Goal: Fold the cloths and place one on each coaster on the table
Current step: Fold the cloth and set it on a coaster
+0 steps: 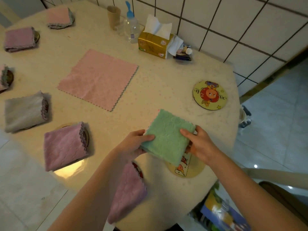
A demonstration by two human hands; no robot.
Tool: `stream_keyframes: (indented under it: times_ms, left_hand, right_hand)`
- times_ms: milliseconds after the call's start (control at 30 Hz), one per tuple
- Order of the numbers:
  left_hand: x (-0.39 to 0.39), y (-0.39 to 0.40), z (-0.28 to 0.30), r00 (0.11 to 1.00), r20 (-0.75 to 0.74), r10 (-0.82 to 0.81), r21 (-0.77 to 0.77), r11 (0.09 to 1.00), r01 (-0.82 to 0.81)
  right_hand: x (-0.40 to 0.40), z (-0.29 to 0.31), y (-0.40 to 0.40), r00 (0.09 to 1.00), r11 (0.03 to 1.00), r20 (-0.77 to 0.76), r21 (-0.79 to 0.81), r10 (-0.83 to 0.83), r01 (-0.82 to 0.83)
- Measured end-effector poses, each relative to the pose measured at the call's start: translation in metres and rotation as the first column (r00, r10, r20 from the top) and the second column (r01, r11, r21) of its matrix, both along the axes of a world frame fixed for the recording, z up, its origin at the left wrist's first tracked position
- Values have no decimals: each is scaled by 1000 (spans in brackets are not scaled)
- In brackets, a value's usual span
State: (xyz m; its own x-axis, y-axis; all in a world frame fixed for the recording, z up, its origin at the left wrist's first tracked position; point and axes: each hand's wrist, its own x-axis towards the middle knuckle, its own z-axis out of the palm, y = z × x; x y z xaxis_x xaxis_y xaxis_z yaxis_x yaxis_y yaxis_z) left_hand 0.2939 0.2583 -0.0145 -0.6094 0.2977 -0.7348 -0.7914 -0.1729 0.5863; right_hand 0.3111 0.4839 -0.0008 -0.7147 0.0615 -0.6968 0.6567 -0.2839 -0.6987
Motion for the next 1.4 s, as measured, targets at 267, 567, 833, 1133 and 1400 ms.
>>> stream_keyframes:
  times_ms: [267, 567, 833, 1133, 1400]
  left_hand:
    - [52, 62, -35, 984, -96, -147, -319, 941, 110]
    - [69, 81, -44, 935, -203, -292, -662, 744, 89]
    - [48, 83, -39, 868, -327, -375, -705, 708, 40]
    - [14, 90, -32, 788, -318, -527, -783, 614, 95]
    - [12, 62, -46, 752, -312, -580, -826, 557, 87]
  right_hand:
    - [62, -22, 53, 992, 984, 44, 135, -122, 115]
    - [65, -46, 59, 1000, 798, 16, 602, 21, -27]
    - [88, -45, 56, 987, 856, 93, 513, -132, 66]
    - [104, -48, 47, 981, 891, 177, 453, -76, -13]
    - [101, -37, 59, 943, 626, 290, 709, 164, -326]
